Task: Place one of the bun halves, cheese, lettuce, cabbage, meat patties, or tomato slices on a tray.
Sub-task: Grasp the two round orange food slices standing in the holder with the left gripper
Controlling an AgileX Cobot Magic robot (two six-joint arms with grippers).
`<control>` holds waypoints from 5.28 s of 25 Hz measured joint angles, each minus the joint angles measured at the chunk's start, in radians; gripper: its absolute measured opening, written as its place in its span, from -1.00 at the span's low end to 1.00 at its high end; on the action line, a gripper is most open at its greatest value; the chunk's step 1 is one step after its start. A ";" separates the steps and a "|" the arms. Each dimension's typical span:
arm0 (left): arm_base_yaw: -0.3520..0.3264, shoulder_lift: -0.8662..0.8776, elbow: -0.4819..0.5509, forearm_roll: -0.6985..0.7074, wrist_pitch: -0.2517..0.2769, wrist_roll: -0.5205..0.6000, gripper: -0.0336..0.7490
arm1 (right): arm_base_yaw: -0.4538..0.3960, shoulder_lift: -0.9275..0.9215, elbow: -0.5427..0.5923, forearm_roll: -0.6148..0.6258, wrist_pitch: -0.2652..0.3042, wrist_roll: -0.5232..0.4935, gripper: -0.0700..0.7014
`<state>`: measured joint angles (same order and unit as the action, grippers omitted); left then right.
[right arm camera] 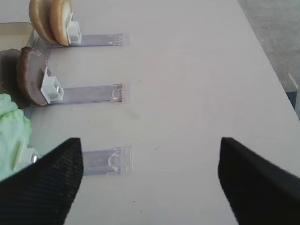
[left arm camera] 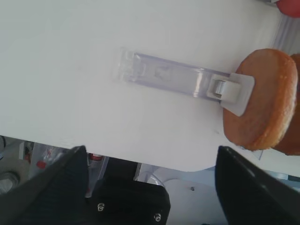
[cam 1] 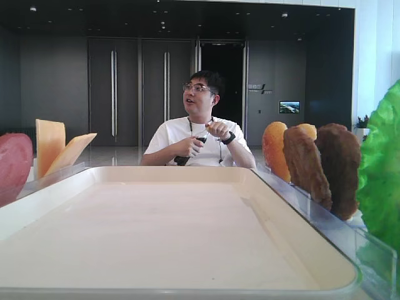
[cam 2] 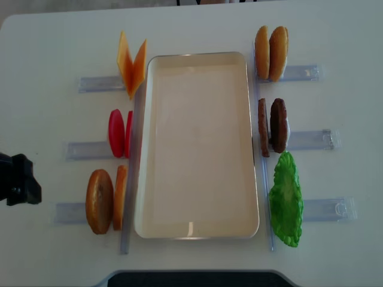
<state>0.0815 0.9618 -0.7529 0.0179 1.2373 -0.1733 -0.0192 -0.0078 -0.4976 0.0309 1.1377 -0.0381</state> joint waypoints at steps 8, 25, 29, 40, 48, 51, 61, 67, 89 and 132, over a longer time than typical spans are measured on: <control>-0.280 0.000 0.000 0.055 0.000 -0.238 0.73 | 0.000 0.000 0.000 0.000 0.000 0.000 0.71; -0.750 0.065 -0.003 0.099 -0.001 -0.730 0.63 | 0.000 0.000 0.000 0.000 0.000 0.000 0.71; -0.791 0.157 -0.035 0.101 -0.004 -0.748 0.62 | 0.000 0.000 0.000 0.000 0.000 0.000 0.71; -0.793 0.380 -0.216 0.162 -0.018 -0.750 0.62 | 0.000 0.000 0.000 0.000 0.000 0.000 0.71; -0.793 0.477 -0.224 0.161 -0.024 -0.747 0.62 | 0.000 0.000 0.000 0.000 0.000 0.000 0.71; -0.793 0.480 -0.224 0.160 -0.024 -0.741 0.62 | 0.000 0.000 0.000 0.000 0.000 0.000 0.71; -0.793 0.525 -0.224 0.150 -0.059 -0.708 0.62 | 0.000 0.000 0.000 0.000 0.000 0.000 0.71; -0.793 0.562 -0.224 0.137 -0.090 -0.689 0.62 | 0.000 0.000 0.000 0.000 0.000 0.000 0.71; -0.793 0.585 -0.224 0.127 -0.090 -0.683 0.62 | 0.000 0.000 0.000 0.000 0.000 0.000 0.71; -0.793 0.604 -0.226 0.185 -0.043 -0.677 -0.54 | 0.000 0.000 0.000 0.000 0.000 0.000 0.71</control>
<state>-0.7119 1.5661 -0.9787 0.2027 1.1942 -0.8500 -0.0192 -0.0078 -0.4976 0.0309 1.1377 -0.0381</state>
